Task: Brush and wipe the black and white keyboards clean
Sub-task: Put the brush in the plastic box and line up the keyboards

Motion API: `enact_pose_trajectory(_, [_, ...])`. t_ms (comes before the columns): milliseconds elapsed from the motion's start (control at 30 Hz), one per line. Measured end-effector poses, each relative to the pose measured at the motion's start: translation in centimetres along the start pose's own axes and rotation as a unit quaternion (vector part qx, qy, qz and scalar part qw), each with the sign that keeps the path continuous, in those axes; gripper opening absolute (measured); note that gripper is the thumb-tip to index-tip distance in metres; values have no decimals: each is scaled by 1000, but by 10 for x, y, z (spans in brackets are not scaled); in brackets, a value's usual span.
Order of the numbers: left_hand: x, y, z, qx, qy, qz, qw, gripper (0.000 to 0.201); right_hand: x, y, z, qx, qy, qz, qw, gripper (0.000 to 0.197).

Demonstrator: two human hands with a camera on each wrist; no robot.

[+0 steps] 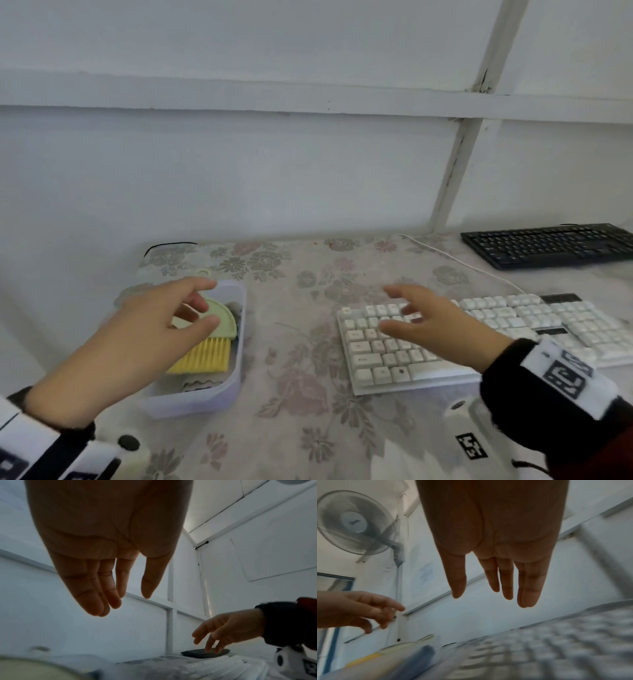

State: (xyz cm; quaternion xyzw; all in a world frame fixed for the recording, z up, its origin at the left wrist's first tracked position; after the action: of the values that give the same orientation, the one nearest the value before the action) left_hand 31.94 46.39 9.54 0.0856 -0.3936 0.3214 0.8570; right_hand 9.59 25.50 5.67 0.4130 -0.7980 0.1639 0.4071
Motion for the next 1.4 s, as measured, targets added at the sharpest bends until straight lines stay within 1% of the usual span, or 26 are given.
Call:
enact_pose_trajectory(67, [-23, 2, 21, -2, 9, -19, 1000, 37, 29, 14, 40, -42, 5, 19, 999, 74])
enact_pose_trajectory(133, [-45, 2, 38, 2, 18, -34, 999, 36, 58, 27, 83, -78, 9, 46, 996, 97])
enact_pose_trajectory(167, [-56, 2, 46, 9, 20, -43, 999, 37, 72, 34, 104, -99, 10, 55, 994, 98])
enact_pose_trajectory(233, [-79, 0, 60, 26, 28, -60, 997, 42, 98, 50, 146, -143, 6, 62, 988, 81])
enact_pose_trajectory(267, [-90, 0, 67, 32, 30, -69, 997, 45, 111, 58, 163, -161, 11, 61, 985, 84])
enact_pose_trajectory(367, [-127, -3, 76, 71, 14, -124, 990, 58, 146, 73, 216, -192, 41, 88, 977, 146])
enact_pose_trajectory(400, [-138, -3, 77, 86, 7, -146, 985, 66, 153, 77, 229, -202, 45, 82, 975, 152])
enact_pose_trajectory(433, [-147, -3, 77, 103, -1, -171, 980, 81, 158, 81, 238, -210, 46, 68, 974, 147])
enact_pose_trajectory(467, [-156, -2, 78, 108, -12, -189, 976, 103, 161, 85, 246, -217, 43, 48, 974, 141])
enact_pose_trajectory(500, [-162, -2, 78, 114, -28, -201, 972, 126, 164, 87, 253, -218, 43, 35, 974, 144])
enact_pose_trajectory(533, [-168, -1, 81, 122, -44, -210, 969, 136, 166, 87, 260, -218, 43, 23, 975, 156])
enact_pose_trajectory(567, [-176, 0, 81, 136, -54, -219, 965, 124, 168, 88, 270, -225, 47, 12, 973, 168])
enact_pose_trajectory(600, [-182, 0, 84, 142, -50, -223, 963, 92, 168, 88, 273, -225, 48, -2, 973, 175])
enact_pose_trajectory(633, [-188, 1, 87, 146, -35, -223, 963, 61, 166, 87, 279, -226, 46, -21, 973, 175])
enact_pose_trajectory(667, [-195, -1, 90, 132, -23, -229, 964, 52, 163, 87, 279, -220, 38, -38, 974, 167])
enact_pose_trajectory(700, [-202, -2, 89, 126, -11, -237, 963, 52, 159, 88, 281, -216, 26, -56, 975, 151])
enact_pose_trajectory(767, [-209, 1, 88, 135, 20, -246, 960, 61, 158, 85, 280, -196, 2, -58, 979, 118])
enact_pose_trajectory(833, [-214, 3, 81, 150, 24, -242, 958, 77, 158, 81, 282, -183, -10, -49, 982, 102])
enact_pose_trajectory(900, [-216, 3, 77, 146, 14, -240, 960, 91, 158, 79, 284, -188, -23, -41, 981, 79])
enact_pose_trajectory(967, [-217, 3, 76, 145, 12, -234, 961, 89, 160, 78, 288, -199, -24, -36, 979, 68])
enact_pose_trajectory(1033, [-217, 2, 78, 141, 2, -225, 964, 86, 161, 77, 291, -200, -34, -27, 979, 62])
enact_pose_trajectory(1100, [-217, 0, 78, 143, -2, -220, 965, 86, 161, 75, 296, -189, -35, -25, 981, 86])
enact_pose_trajectory(1133, [-217, 0, 77, 148, 1, -218, 965, 86, 162, 73, 298, -177, -36, -12, 984, 92])
enact_pose_trajectory(1267, [-216, -2, 71, 167, 24, -211, 963, 83, 162, 72, 302, -184, -60, 6, 981, 63])
enact_pose_trajectory(1333, [-217, -3, 69, 174, 31, -206, 962, 76, 162, 70, 304, -183, -58, 8, 981, 59])
enact_pose_trajectory(1400, [-219, -5, 63, 181, 45, -206, 961, 79, 162, 70, 304, -186, -62, 9, 981, 59])
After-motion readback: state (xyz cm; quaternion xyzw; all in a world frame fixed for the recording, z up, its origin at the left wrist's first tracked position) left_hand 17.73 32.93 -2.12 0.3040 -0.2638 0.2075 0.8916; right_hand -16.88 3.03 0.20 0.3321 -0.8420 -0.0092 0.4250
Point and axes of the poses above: each hand's wrist, its own y-axis away from the middle knuckle, its own x-axis out of the back of the hand, z = x × y, the point moved 9 cm from there along -y, towards the middle knuckle, and after that the axes turned 5 degrees about x, right-handed, at the moved point
